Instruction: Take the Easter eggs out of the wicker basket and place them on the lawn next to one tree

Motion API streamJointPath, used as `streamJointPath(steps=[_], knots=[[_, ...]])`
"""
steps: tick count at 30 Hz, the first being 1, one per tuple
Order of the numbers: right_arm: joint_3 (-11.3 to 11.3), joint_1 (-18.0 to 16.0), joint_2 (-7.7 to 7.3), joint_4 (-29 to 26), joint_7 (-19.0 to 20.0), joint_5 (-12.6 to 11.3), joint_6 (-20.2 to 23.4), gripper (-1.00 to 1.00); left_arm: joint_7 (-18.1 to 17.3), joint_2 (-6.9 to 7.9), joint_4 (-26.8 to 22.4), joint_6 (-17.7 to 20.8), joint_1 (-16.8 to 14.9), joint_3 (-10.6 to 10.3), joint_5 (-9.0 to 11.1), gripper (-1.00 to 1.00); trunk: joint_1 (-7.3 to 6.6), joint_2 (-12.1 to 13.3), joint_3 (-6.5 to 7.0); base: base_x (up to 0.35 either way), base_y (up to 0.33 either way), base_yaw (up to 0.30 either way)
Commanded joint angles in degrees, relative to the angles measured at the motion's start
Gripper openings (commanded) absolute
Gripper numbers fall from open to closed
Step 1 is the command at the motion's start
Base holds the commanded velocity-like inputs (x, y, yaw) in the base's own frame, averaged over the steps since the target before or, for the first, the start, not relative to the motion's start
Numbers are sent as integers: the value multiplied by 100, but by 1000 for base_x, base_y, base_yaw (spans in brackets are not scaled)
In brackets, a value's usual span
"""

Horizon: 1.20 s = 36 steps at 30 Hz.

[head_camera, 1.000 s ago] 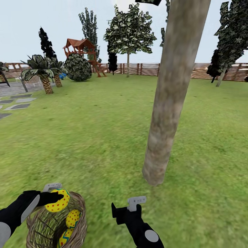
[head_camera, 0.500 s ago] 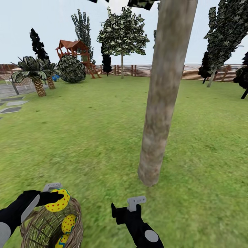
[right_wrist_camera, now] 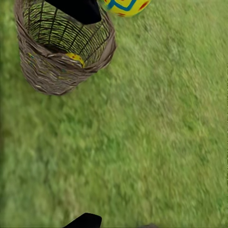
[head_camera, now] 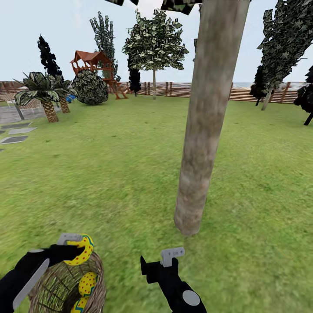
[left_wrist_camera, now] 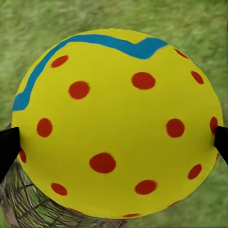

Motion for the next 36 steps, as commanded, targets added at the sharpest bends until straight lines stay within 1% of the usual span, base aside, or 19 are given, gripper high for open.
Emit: streamJointPath(steps=[1, 3, 5, 9, 13, 25, 29, 36], knots=[[10, -5, -1, -10, -56, -60, 17, 100, 97, 6, -201, 23, 99, -7, 3, -100, -22, 38, 13, 0, 0, 0], [10, -5, -1, -9, -56, -60, 17, 100, 221, 8, -579, 25, 304, -8, 3, -100, -66, 118, 49, 0, 0, 0], [10, -5, -1, -10, -56, -60, 17, 100, 264, 8, -799, 25, 435, -7, 3, -100, -110, 199, 84, 0, 0, 0], [10, -5, -1, -7, -56, -60, 17, 100, 388, 8, -916, 23, 494, -3, 2, -100, -198, 359, 156, 0, 0, 0], [10, -5, -1, -7, -56, -60, 17, 100, 451, 8, -956, 25, 502, -7, 3, -100, -286, 519, 228, 0, 0, 0], [17, -5, -1, -7, -56, -60, 17, 100, 460, 8, -997, 25, 509, -8, 3, -100, -550, 1001, 444, 0, 0, 0], [75, -5, -1, -9, -56, -61, 17, 100, 460, 8, -997, 22, 511, -8, 3, -100, -637, 1161, 516, 0, 0, -2], [88, -5, -1, -6, -56, -65, 17, 100, 461, 7, -997, 17, 510, -8, 3, -100, -791, 1442, 674, 0, 0, -151]])
